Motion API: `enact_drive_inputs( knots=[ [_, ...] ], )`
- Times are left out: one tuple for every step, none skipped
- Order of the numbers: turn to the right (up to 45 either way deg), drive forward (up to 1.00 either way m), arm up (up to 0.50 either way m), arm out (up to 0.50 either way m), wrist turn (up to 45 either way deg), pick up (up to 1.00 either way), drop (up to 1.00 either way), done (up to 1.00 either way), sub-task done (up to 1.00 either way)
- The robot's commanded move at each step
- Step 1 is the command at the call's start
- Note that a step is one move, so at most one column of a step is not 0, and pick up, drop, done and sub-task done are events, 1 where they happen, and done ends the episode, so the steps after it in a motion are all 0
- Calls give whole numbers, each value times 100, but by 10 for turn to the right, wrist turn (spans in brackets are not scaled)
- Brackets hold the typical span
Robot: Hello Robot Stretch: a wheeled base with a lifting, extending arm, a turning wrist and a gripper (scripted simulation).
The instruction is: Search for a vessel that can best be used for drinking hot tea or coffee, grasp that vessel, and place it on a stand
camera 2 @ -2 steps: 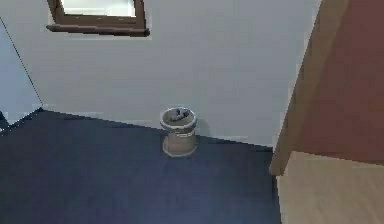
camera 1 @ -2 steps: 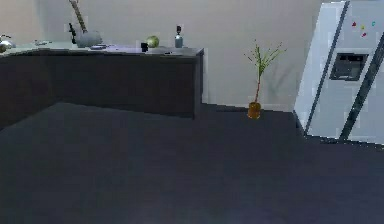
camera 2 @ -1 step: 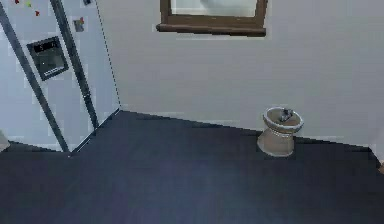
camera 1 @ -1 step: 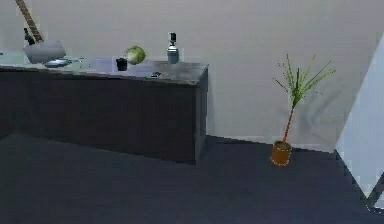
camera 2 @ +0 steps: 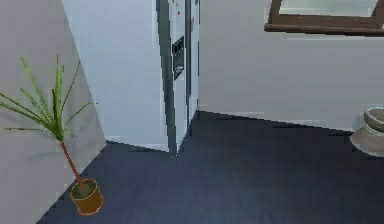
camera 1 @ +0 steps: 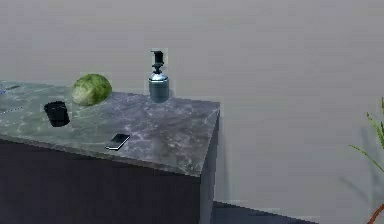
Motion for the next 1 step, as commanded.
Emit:
enact_drive_inputs(
  knots=[
    [0, 20, 0, 0, 0, 0, 0, 0, 0]
  ],
)
